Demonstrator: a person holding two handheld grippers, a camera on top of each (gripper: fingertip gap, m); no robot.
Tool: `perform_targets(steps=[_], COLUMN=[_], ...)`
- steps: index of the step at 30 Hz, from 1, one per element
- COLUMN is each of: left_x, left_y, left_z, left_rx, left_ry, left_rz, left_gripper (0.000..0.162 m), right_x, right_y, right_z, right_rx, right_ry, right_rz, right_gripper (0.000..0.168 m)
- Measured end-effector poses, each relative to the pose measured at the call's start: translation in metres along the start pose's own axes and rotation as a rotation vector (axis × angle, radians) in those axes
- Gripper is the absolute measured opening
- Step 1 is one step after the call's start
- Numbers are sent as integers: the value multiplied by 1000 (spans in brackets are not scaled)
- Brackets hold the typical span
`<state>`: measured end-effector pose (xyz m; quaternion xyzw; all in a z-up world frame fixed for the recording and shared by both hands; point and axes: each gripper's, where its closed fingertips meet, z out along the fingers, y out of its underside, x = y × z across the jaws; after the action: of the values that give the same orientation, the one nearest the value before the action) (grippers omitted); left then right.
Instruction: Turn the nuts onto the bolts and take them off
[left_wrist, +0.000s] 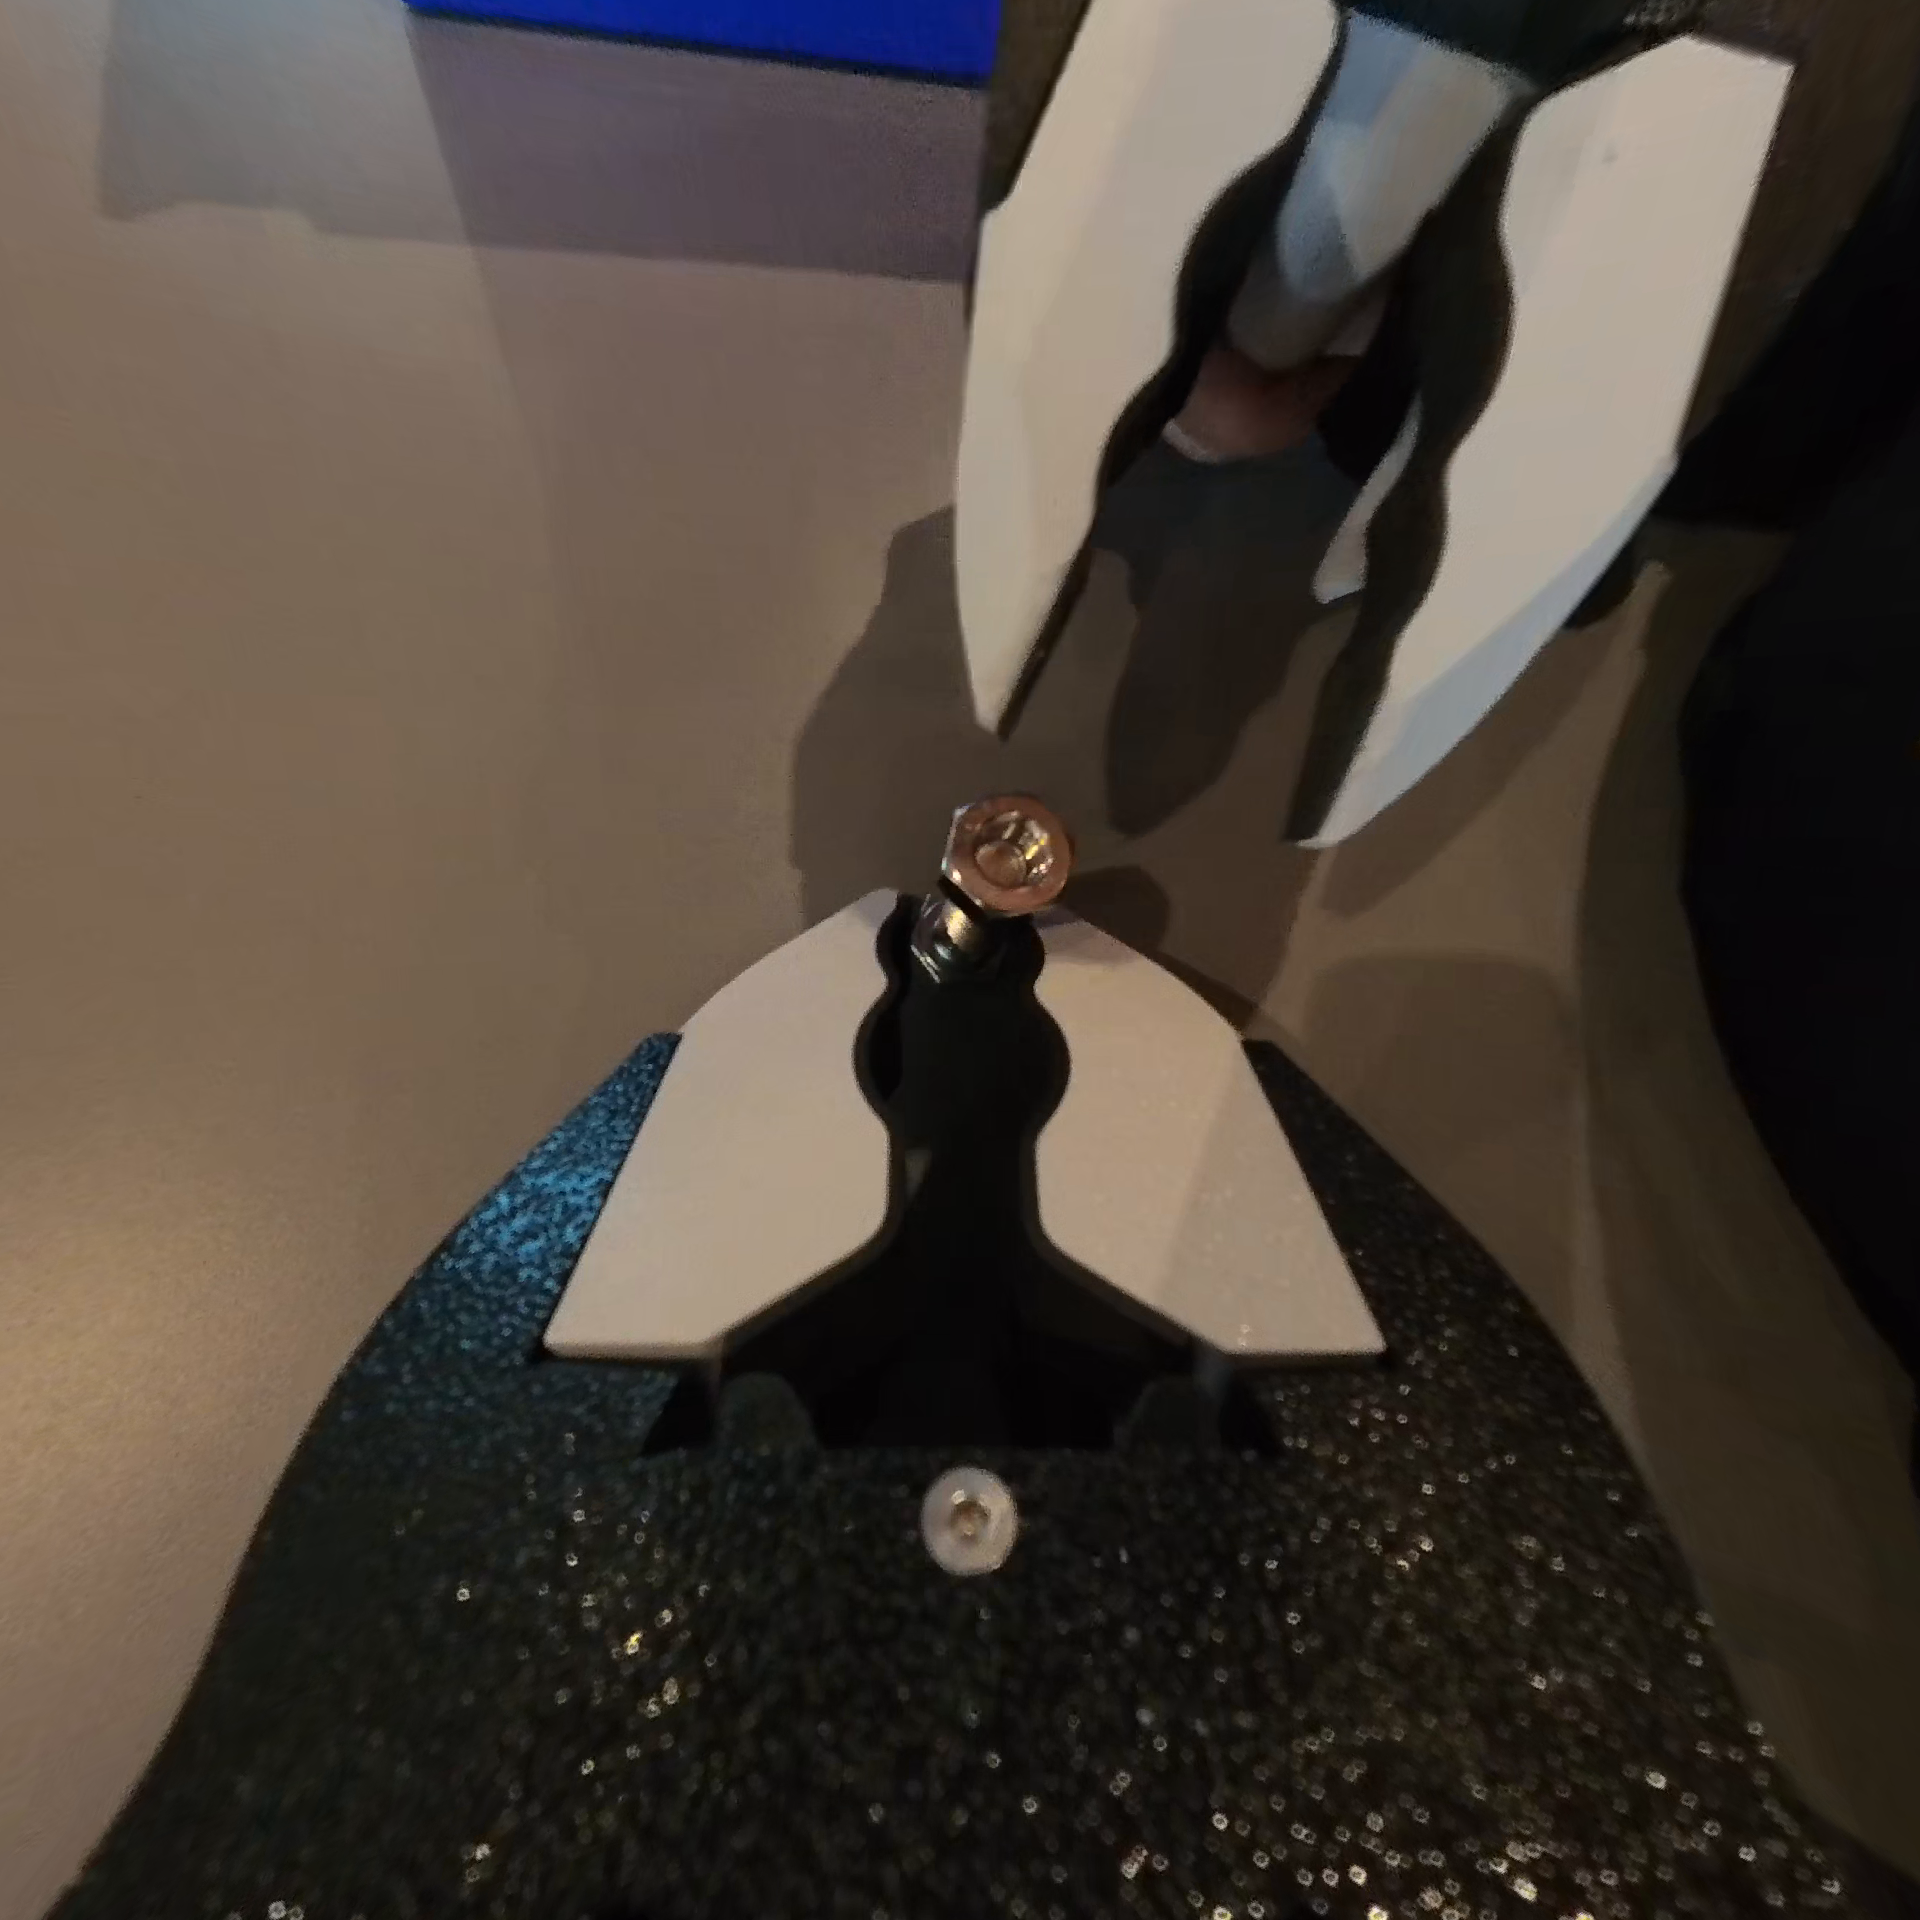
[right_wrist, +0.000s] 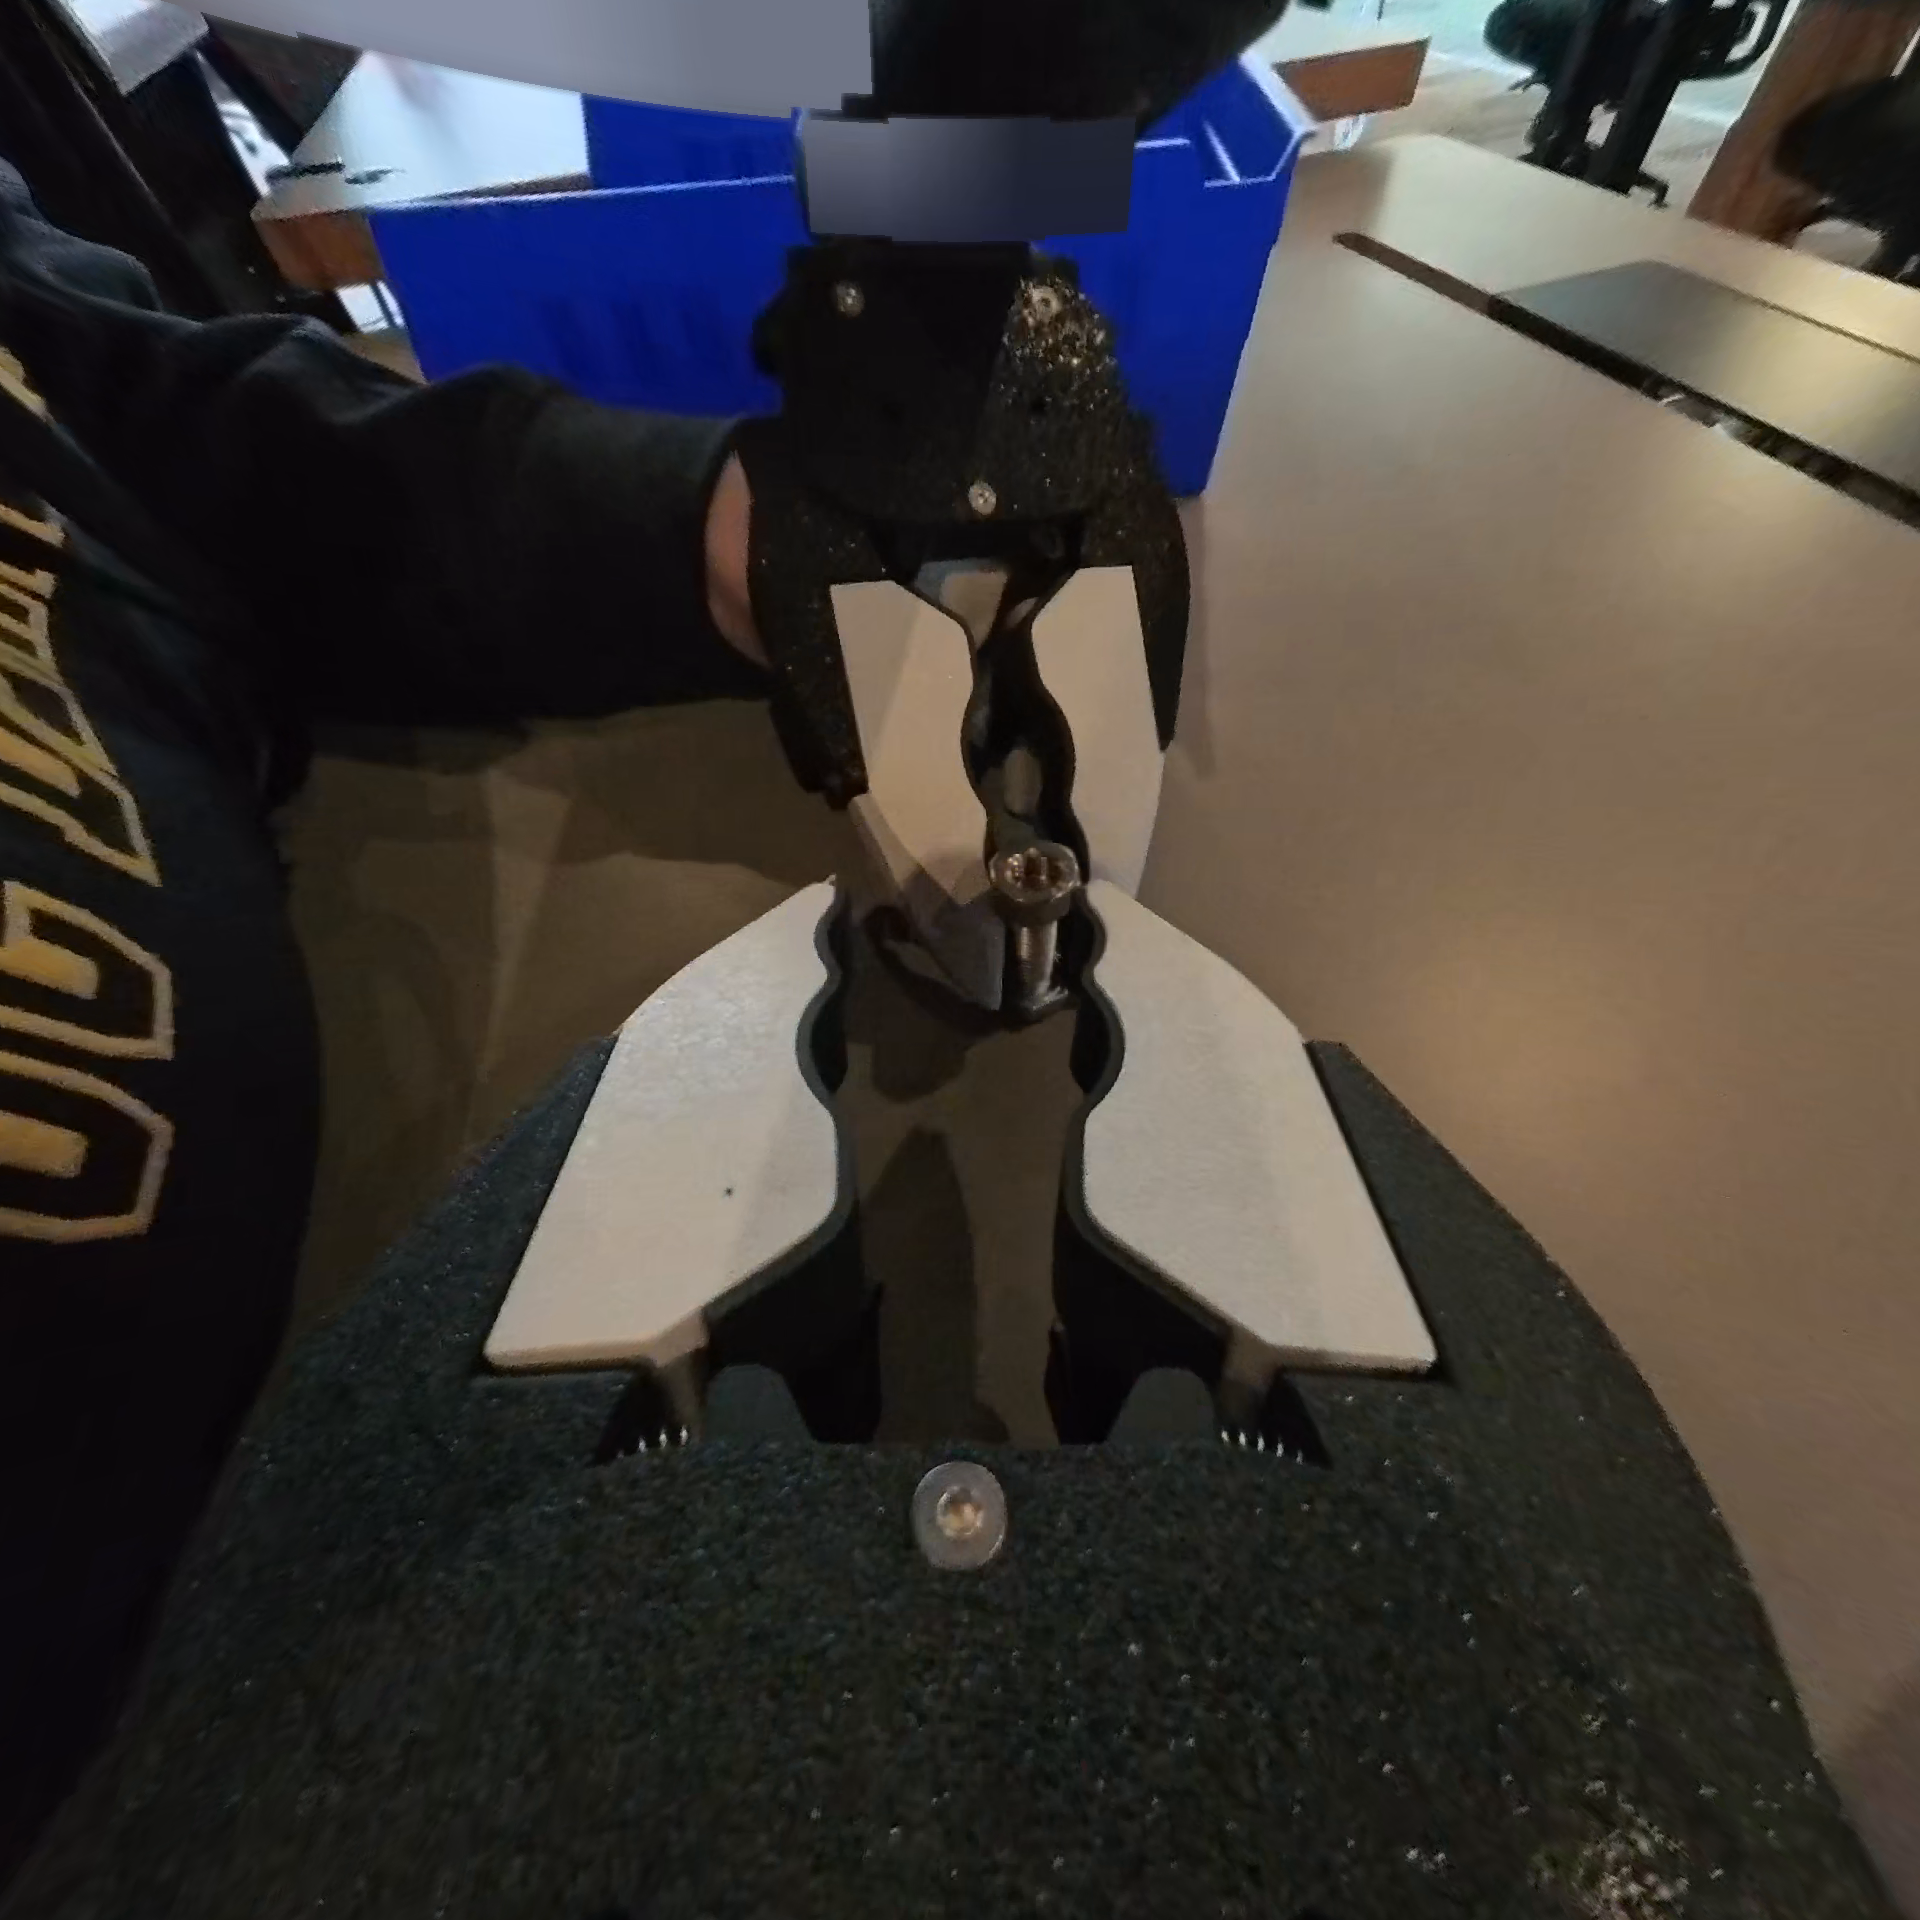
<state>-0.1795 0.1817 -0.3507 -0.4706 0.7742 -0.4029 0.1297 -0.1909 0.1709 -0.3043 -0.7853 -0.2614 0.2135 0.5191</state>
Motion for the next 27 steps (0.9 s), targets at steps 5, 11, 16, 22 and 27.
perform_targets(steps=[5,11,16,22,27], left_x=[0,0,0,0,0], left_y=[0,0,0,0,0], left_z=[0,0,0,0,0], left_rx=[0,0,0,0,0], left_ry=[0,0,0,0,0], left_rz=[0,-1,0,0,-1], left_gripper=[17,17,17,17,17], right_x=[-1,-4,-4,-5,-3], right_y=[0,3,5,5,5], right_z=[0,3,4,4,4], right_rx=[4,-28,-42,-40,-42], right_ry=[5,-16,-24,-27,-18], right_rz=[-7,-11,-5,-8,12], right_gripper=[42,42,41,37,40])
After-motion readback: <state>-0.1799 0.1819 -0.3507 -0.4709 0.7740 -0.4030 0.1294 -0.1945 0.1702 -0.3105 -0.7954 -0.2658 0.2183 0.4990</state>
